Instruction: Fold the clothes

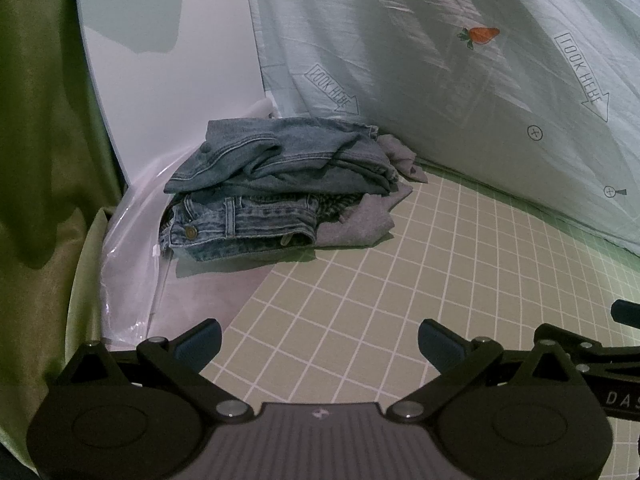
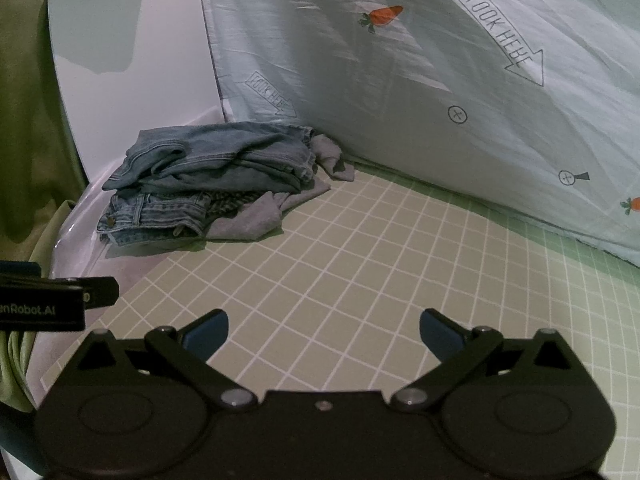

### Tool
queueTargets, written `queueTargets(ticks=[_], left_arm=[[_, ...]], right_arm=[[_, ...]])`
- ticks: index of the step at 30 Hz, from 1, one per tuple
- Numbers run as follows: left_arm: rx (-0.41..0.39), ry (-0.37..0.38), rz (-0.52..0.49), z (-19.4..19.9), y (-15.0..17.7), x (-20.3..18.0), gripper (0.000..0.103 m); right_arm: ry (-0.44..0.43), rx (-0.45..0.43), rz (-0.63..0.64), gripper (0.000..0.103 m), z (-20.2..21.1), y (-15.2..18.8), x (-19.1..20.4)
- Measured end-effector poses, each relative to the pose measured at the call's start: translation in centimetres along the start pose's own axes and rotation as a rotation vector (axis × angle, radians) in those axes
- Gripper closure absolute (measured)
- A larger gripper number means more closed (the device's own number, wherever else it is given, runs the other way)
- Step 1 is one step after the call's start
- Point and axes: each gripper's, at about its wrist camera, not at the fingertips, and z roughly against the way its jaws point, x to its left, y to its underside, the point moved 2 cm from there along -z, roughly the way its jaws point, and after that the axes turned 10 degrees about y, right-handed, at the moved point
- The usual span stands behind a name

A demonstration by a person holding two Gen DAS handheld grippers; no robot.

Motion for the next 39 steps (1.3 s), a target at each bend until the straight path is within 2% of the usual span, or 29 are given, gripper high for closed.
queueTargets(ticks=[19,28,34,39], left_arm=[[0.006,0.02,-0.002,-0.8,-0.5,-0.5,0.0],[0.009,0.051,0.007,-1.7,-1.0,-1.7,0.0],[0.01,0.079,0.013,-3.1,-2.0,-2.1,0.0],[-0.002,0.061,0.068,-4.3,-3.5,-0.3,0.0]], right_arm=[[0.021,0.012,-0.014,0.0,-0.2,0.0,-1.0],[0.035,0.023,0.027,0.0,-0.6,0.0,-1.1],[0.047,0.028,0.032,0.0,-2.0,-0.9,-1.4],[0.045,0.032,0.03,0.0,-3.9,-2.6,-1.1]])
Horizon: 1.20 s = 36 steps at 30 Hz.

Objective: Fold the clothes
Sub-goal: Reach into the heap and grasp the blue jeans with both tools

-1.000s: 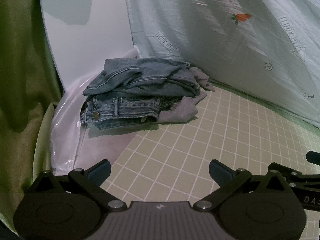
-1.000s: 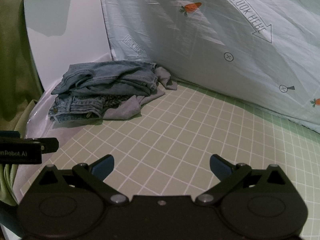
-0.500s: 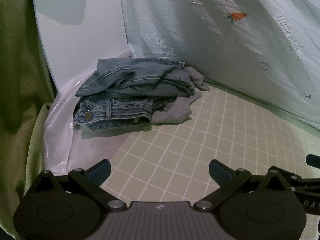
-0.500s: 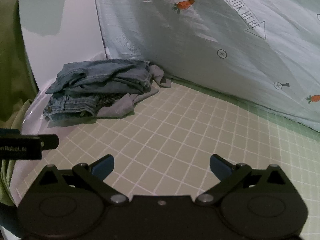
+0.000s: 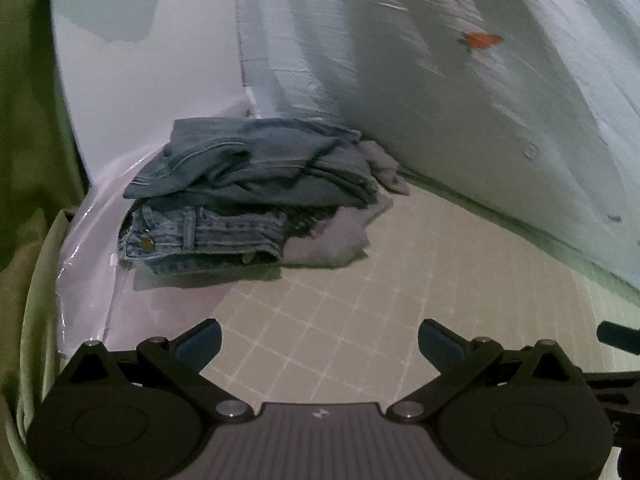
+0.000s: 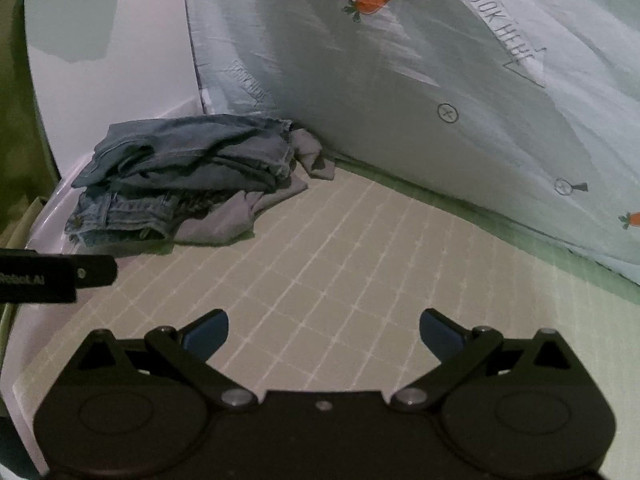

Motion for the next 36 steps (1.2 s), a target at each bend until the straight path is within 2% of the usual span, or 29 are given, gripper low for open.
queueTargets(ticks=[5,9,16,21,23,28,29,30,31,32,33,34,36], left_arm=[[-0.011,-0.014,0.036,-1.8,-2.7,2.7,0.0],[-0.041,-0.053,0.061,-3.6,-6.3,5.9,0.0],[-0.095,-0.119,0.127,-8.1,-13.3,11.8,0.0],[-0.075,-0.129,0.181,-12.6,-16.4,14.8,0.002],[-0.074,-0.128,0.196,-14.0,-17.2,15.8,0.006],[-0.069,-0.102,0.267,-15.9,-17.6,17.6,0.037],[-0.072,-0.093,0.282,-16.1,-17.6,17.9,0.041],[-0.077,-0.097,0.279,-16.0,-17.6,17.9,0.05],[-0.082,-0.106,0.271,-15.9,-17.6,17.8,0.061],[-0.088,-0.108,0.264,-15.6,-17.7,17.7,0.064],[-0.078,-0.056,0.22,-15.3,-17.7,17.5,0.072],[-0.081,-0.039,0.207,-14.9,-17.7,17.4,0.079],[-0.097,-0.025,0.203,-14.1,-17.8,17.1,0.083]], right_arm=[[0.0,-0.006,0.008,0.0,-2.3,-2.9,0.8],[0.007,-0.023,0.017,0.0,-5.1,-6.4,1.3],[-0.001,-0.035,0.005,0.001,-12.6,-13.3,3.7],[-0.044,0.004,0.015,0.009,-19.1,-16.0,6.9],[-0.059,0.02,0.037,0.015,-21.7,-16.5,8.4],[-0.079,0.05,0.152,0.031,-27.3,-17.2,12.5],[-0.085,0.053,0.17,0.032,-28.0,-17.3,13.0],[-0.096,0.05,0.176,0.038,-28.4,-17.3,13.3],[-0.12,0.041,0.172,0.059,-28.6,-17.4,13.4],[-0.149,0.031,0.158,0.068,-28.4,-17.5,13.3],[-0.153,0.015,0.149,0.075,-27.9,-17.5,13.2],[-0.141,-0.012,0.146,0.09,-27.3,-17.4,13.1],[-0.105,-0.064,0.148,0.092,-25.8,-17.2,12.7]])
